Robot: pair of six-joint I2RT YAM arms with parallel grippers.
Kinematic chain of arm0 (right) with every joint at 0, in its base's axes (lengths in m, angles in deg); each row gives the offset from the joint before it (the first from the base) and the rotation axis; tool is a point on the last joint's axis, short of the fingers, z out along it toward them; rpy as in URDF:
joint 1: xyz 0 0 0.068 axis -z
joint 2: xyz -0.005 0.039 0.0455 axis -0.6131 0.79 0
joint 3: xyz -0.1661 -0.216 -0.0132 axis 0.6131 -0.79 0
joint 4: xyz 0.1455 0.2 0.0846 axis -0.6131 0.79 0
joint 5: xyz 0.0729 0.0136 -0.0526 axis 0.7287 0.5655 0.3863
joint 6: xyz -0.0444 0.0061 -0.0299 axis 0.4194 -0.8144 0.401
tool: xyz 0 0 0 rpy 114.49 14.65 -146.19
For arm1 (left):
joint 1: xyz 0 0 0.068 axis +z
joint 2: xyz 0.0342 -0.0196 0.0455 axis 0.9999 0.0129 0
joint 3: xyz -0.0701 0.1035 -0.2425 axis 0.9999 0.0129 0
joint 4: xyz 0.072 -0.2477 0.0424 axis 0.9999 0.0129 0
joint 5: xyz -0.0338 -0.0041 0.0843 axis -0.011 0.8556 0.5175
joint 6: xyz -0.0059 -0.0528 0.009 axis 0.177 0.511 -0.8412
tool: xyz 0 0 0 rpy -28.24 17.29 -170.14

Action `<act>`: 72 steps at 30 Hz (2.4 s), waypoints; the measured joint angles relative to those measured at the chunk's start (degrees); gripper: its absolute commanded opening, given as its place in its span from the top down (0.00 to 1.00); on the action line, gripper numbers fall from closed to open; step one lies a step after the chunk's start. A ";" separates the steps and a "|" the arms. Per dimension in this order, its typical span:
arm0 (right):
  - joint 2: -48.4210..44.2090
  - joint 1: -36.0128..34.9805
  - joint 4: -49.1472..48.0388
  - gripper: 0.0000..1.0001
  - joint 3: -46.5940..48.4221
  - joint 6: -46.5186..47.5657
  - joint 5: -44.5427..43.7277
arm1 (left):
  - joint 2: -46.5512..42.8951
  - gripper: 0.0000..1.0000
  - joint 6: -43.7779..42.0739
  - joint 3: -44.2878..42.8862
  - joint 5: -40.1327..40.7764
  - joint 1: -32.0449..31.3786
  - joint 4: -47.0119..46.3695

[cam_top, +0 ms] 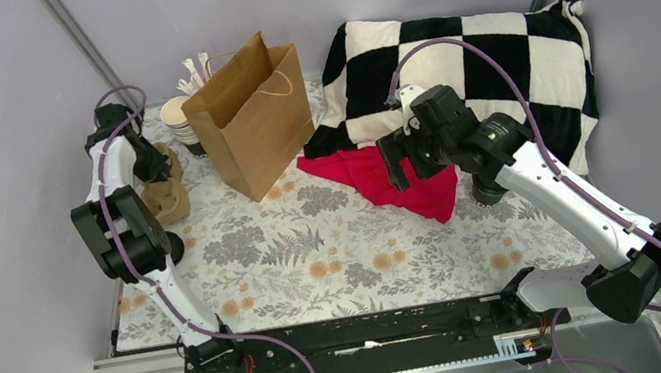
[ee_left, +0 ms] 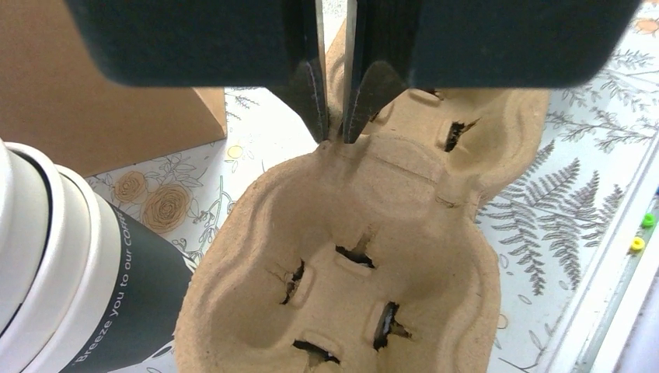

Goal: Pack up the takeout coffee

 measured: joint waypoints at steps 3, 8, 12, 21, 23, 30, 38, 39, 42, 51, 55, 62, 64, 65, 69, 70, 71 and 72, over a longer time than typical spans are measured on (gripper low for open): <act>0.00 -0.07 0.00 0.00 0.00 0.00 0.02 | 0.00 1.00 -0.17 -2.01 0.87 0.00 2.69; 0.00 -0.07 0.00 0.00 0.00 0.00 0.02 | 0.00 1.00 -0.50 -4.92 3.30 -0.02 5.35; 0.00 -0.09 0.00 0.00 0.00 0.00 0.04 | 0.00 1.00 -1.18 -5.73 7.10 -1.18 7.06; 0.00 -0.20 0.00 0.00 0.00 0.00 0.11 | 0.00 1.00 -3.02 -9.40 21.05 -9.62 11.39; 0.00 -0.22 0.00 0.00 0.00 -0.02 0.20 | 0.00 1.00 -3.13 -9.97 22.91 -11.28 12.09; 0.00 -0.39 -0.02 0.00 0.00 -0.02 0.57 | 0.00 1.00 -2.62 -11.89 28.85 -12.50 15.26; 0.22 -1.05 0.09 0.00 0.42 -0.31 0.68 | -2.08 1.00 0.63 -20.92 29.62 -14.69 20.90; 0.39 -1.05 0.13 0.00 0.66 -0.44 0.90 | -3.58 1.00 1.42 -20.98 28.70 -15.04 21.46; 1.36 -1.07 0.24 0.00 2.21 -1.03 2.60 | -9.33 1.00 3.98 -20.98 24.24 -16.00 23.37; 4.33 -2.23 -0.81 0.00 8.04 -5.62 11.58 | -27.45 1.00 14.91 -30.93 7.08 -15.23 26.51; 8.52 -6.91 -5.03 0.00 14.32 -8.72 13.38 | -33.81 1.00 24.81 -33.53 -2.21 -14.91 24.98; 17.25 -21.33 -22.12 0.08 25.18 -12.87 11.41 | -46.25 1.00 45.42 -18.58 -13.73 -14.88 16.92; 18.71 -24.50 -27.06 0.12 26.21 -12.17 8.90 | -47.12 1.00 48.83 -17.86 -15.30 -14.88 16.06; 19.06 -26.03 -29.81 0.16 26.10 -11.02 7.04 | -47.17 1.00 50.07 -17.86 -15.80 -14.88 15.52; 16.65 -28.37 -43.39 0.26 18.18 -4.87 3.89 | -48.33 1.00 54.40 -16.11 -17.53 -14.88 12.85; 15.65 -28.46 -45.81 0.29 15.76 -3.50 3.69 | -49.27 1.00 55.49 -14.43 -18.05 -14.88 11.76; 14.27 -28.52 -48.85 0.31 12.61 -1.49 3.43 | -50.27 1.00 56.41 -12.85 -18.45 -14.88 11.17; 13.35 -28.52 -50.82 0.32 10.71 0.33 3.28 | -51.28 1.00 57.31 -11.32 -18.91 -14.88 10.71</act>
